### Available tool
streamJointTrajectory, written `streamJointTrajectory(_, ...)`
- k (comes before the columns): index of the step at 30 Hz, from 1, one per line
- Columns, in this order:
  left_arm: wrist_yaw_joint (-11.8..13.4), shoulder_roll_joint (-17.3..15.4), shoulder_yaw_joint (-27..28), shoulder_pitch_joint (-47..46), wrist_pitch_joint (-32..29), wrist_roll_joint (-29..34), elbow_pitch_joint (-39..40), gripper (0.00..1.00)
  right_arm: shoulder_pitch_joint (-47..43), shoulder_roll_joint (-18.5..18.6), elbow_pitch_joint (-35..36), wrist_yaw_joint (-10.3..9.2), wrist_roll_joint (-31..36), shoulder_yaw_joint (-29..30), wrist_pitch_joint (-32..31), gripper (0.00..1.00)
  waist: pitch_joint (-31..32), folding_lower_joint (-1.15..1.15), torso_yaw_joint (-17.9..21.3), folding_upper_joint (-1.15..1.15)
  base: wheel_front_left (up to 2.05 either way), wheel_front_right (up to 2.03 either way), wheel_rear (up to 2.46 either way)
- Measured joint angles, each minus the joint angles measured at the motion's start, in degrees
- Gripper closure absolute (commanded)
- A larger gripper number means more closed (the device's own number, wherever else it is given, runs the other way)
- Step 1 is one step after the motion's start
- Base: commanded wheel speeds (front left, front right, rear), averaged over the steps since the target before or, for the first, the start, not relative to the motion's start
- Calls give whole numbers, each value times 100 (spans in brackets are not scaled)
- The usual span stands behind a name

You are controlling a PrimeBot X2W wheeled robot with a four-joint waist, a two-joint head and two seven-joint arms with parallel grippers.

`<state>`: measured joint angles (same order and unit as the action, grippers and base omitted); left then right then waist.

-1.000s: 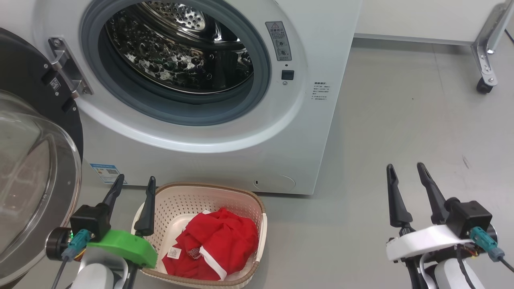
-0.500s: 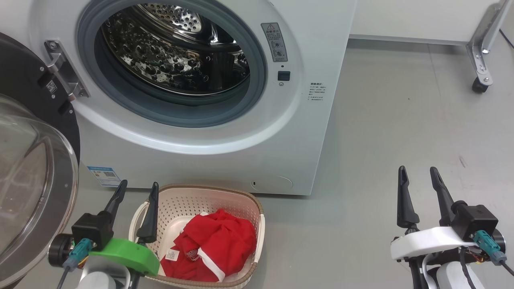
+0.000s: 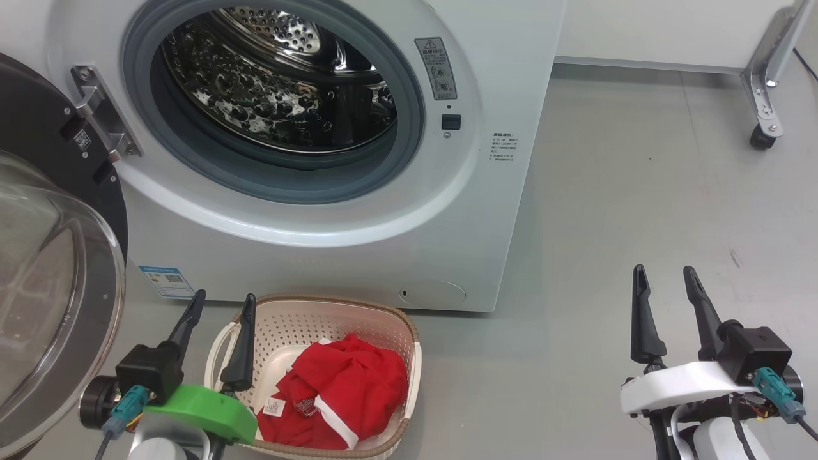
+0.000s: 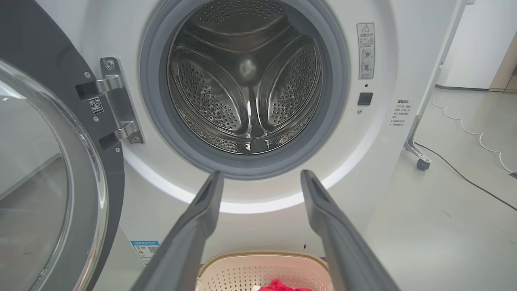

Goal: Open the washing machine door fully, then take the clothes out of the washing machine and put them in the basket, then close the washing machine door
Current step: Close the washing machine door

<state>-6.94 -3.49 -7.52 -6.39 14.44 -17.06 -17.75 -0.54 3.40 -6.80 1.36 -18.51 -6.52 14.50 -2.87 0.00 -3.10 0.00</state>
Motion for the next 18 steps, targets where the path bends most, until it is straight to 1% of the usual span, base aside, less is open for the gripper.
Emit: streamJointTrajectory(18, -18, 18, 12, 68, -1, 0, 153, 0, -5, -20, 2, 9, 19, -1, 0, 0, 17, 0, 20, 0, 0, 0, 0)
